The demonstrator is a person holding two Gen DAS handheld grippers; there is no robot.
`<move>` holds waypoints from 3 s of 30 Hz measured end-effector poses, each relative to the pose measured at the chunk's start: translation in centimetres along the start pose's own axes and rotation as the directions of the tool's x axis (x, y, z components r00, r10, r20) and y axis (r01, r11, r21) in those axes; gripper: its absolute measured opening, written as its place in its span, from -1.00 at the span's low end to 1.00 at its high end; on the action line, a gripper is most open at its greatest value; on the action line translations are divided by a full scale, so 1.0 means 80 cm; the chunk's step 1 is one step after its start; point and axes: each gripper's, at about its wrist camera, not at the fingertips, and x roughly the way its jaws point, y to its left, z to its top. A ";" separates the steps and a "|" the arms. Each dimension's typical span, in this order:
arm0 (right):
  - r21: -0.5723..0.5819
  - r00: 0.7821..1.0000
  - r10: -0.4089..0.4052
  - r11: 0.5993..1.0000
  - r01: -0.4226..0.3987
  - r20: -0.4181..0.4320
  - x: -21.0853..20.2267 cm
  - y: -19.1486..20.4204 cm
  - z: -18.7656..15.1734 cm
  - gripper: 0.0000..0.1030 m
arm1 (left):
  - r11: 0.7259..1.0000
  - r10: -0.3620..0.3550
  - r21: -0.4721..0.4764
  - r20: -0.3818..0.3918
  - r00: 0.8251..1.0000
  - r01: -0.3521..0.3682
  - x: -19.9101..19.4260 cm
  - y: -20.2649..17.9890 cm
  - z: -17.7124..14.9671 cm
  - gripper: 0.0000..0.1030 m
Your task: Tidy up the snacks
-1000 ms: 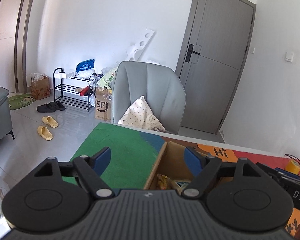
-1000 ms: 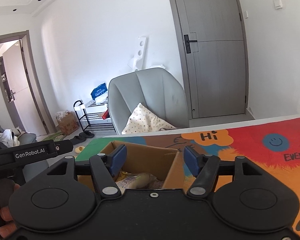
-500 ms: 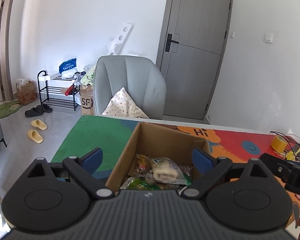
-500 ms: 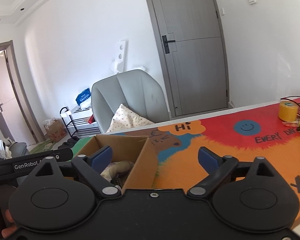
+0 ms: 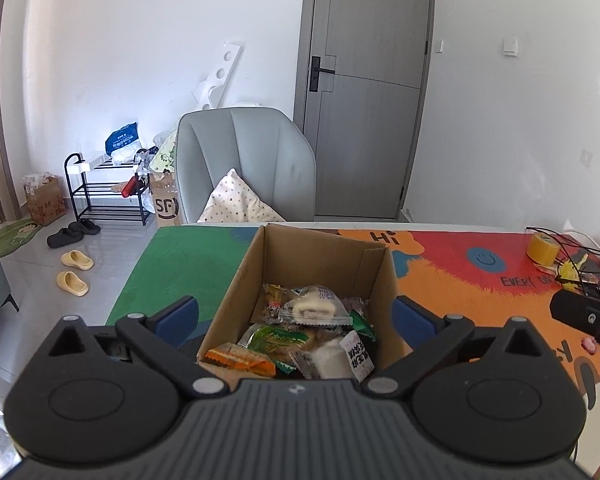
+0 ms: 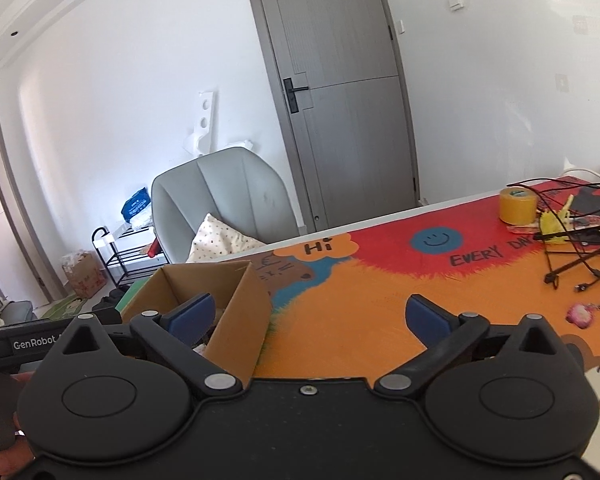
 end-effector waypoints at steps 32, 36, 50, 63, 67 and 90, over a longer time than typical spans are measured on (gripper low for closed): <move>-0.059 0.999 -0.047 0.997 0.045 -0.021 -0.108 -0.015 0.004 1.00 | 0.993 -0.047 0.106 0.030 0.998 0.043 -0.116 0.001 -0.006 0.99; -0.061 0.998 -0.055 0.997 0.053 -0.031 -0.119 -0.020 0.003 1.00 | 0.993 -0.055 0.105 0.015 0.998 0.053 -0.116 0.010 -0.004 0.99; -0.044 0.997 -0.080 0.996 0.079 -0.012 -0.136 -0.030 0.008 1.00 | 0.994 -0.062 0.087 0.013 0.998 0.061 -0.122 0.021 -0.002 0.99; -0.070 0.998 -0.062 0.996 0.060 -0.030 -0.132 -0.019 0.008 1.00 | 0.993 -0.091 0.080 0.001 0.996 0.091 -0.125 0.023 -0.001 0.99; -0.080 0.998 -0.058 0.995 0.055 -0.036 -0.130 -0.017 0.007 1.00 | 0.993 -0.092 0.080 -0.003 0.996 0.092 -0.125 0.023 -0.001 0.99; -0.093 0.997 -0.056 0.994 0.051 -0.050 -0.127 -0.014 0.007 1.00 | 0.988 -0.116 0.099 -0.005 0.993 0.116 -0.122 0.019 -0.003 0.99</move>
